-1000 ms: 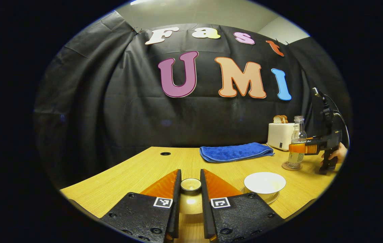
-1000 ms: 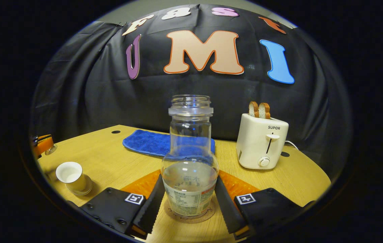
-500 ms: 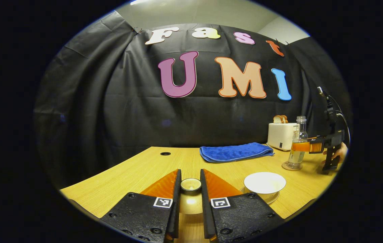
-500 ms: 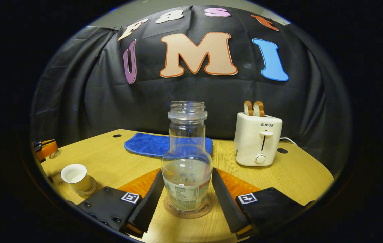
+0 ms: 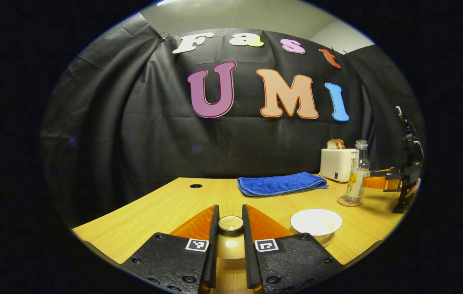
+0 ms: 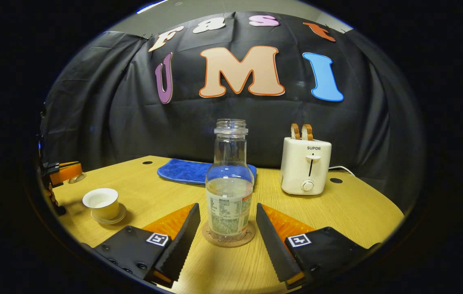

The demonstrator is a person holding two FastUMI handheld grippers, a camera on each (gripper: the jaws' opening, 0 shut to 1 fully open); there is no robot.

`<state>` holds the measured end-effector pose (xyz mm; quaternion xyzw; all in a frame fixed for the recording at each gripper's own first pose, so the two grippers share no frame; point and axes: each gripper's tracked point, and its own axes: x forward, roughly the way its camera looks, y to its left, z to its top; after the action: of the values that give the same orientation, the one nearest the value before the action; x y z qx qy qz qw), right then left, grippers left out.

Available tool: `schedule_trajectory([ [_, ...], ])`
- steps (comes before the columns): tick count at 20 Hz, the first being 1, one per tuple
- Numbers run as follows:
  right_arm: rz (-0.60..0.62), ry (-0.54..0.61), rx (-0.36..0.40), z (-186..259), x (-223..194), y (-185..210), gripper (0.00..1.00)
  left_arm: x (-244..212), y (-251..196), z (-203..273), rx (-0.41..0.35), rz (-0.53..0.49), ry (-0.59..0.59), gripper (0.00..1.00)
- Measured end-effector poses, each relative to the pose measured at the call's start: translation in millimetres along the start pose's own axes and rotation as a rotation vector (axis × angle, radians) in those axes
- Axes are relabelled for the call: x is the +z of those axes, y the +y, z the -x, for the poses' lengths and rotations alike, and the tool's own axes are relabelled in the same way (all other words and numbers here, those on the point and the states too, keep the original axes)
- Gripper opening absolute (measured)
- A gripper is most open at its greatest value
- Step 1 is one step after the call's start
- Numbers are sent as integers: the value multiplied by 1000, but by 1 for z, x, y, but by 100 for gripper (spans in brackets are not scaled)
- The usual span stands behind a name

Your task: Open the teacup lid with one hand, grasp the water bottle and pour water into the teacup with the other hand; after pouring, place the water bottle on the coaster and then close the teacup lid.

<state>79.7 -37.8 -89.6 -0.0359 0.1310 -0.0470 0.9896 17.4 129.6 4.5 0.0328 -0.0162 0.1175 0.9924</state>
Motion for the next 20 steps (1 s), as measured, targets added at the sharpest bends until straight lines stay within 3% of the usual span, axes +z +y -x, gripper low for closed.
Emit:
schedule_trajectory([
  [3, -9, -10, 5, 15, -3, 0, 84, 0, -8, -3, -28, 1, -1, 26],
  [4, -13, -19, 5, 19, -3, -1, 89, 1, -9, -7, -33, 1, 0, 26],
  [10, -12, -78, -13, 42, 4, -9, 89, 0, -34, -18, -115, 2, 2, 27],
  [12, -27, -96, -15, 49, 5, -10, 84, 0, -52, -22, -174, 2, 2, 26],
  [13, -33, -107, -18, 53, 6, -11, 89, 0, -61, -23, -210, 4, -1, 27],
  [18, -43, -169, -29, 67, 14, -15, 84, 1, -107, -26, -366, 3, -2, 26],
  [19, -45, -165, -38, 68, 11, -16, 89, 2, -118, -25, -402, 3, -3, 27],
  [20, -46, -163, -45, 68, 11, -18, 84, 2, -123, -24, -422, 2, -2, 26],
])
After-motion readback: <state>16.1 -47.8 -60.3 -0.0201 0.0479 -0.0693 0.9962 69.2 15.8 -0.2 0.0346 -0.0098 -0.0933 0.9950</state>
